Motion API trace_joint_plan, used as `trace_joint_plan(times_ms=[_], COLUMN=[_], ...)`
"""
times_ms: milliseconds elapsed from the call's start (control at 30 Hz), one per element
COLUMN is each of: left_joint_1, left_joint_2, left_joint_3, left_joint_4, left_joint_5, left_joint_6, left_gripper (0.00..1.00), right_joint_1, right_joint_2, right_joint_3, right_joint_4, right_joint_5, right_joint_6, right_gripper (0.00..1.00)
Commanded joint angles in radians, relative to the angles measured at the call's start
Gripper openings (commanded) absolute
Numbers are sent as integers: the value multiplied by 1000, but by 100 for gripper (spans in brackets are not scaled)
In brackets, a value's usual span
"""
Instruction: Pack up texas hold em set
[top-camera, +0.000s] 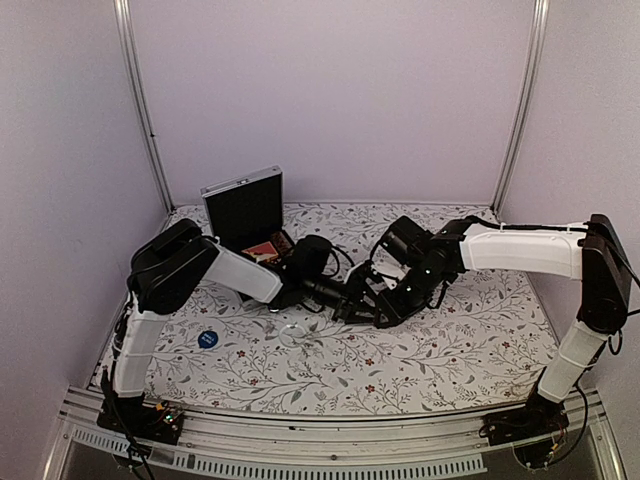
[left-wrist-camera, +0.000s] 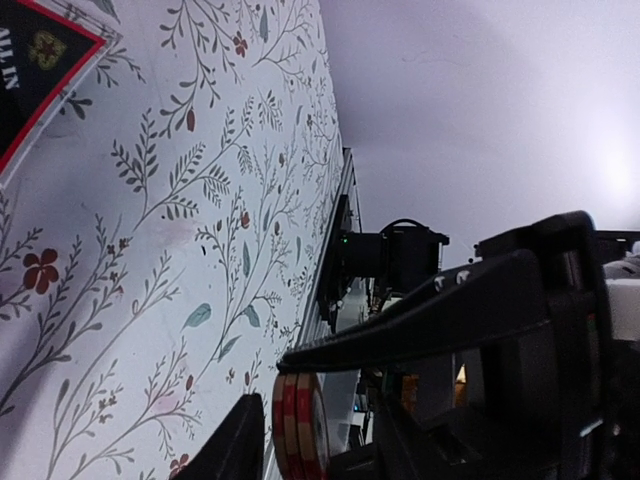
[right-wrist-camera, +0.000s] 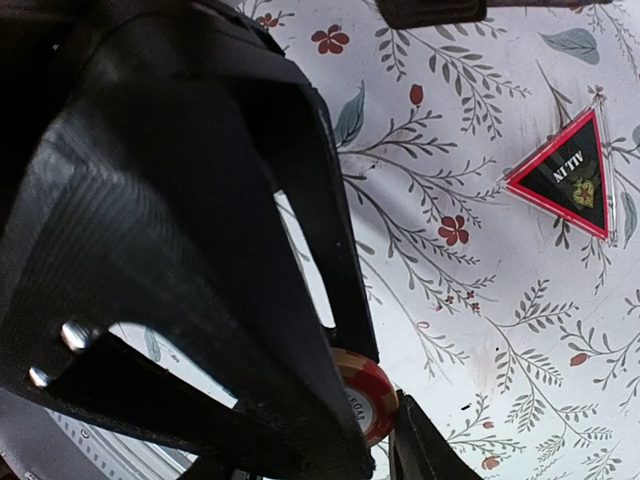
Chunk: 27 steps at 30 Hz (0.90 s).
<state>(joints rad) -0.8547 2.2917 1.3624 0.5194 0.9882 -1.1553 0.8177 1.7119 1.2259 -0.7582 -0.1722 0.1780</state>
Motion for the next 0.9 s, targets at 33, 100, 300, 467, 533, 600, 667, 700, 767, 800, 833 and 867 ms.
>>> trace_joint_plan(times_ms=[33, 100, 300, 467, 533, 600, 667, 700, 767, 800, 833, 867], left_joint_1=[-30, -30, -35, -37, -35, -33, -31, -27, -17, -8, -1, 5], left_joint_2=[31, 34, 33, 30, 26, 20, 11, 6, -7, -15, -24, -39], left_joint_3=[26, 30, 37, 49, 55, 60, 64, 66, 66, 66, 64, 65], left_joint_4=[18, 18, -7, -20, -21, -23, -24, -26, -34, -53, -74, -99], left_joint_5=[45, 53, 60, 68, 71, 74, 74, 76, 70, 64, 58, 49], left_joint_6=[-13, -19, -19, -19, -21, -21, -20, -19, -7, 5, 30, 55], left_gripper=[33, 30, 25, 12, 2, 0, 0, 0, 0, 0, 0, 0], right_joint_1=[4, 4, 4, 5, 3, 4, 3, 4, 3, 3, 3, 4], right_joint_2=[-28, -29, -28, -26, -27, -28, -34, -36, -53, -64, -76, -97], right_joint_3=[25, 24, 18, 13, 7, 2, -6, -10, -20, -25, -29, -32], right_joint_4=[23, 24, 25, 30, 29, 29, 32, 32, 36, 39, 43, 48], right_joint_5=[11, 12, 18, 24, 27, 32, 36, 40, 49, 54, 58, 58], right_joint_6=[-6, -5, -4, -6, -5, -2, 1, 0, 4, 7, 9, 12], right_gripper=[31, 30, 30, 30, 31, 33, 40, 46, 60, 66, 71, 77])
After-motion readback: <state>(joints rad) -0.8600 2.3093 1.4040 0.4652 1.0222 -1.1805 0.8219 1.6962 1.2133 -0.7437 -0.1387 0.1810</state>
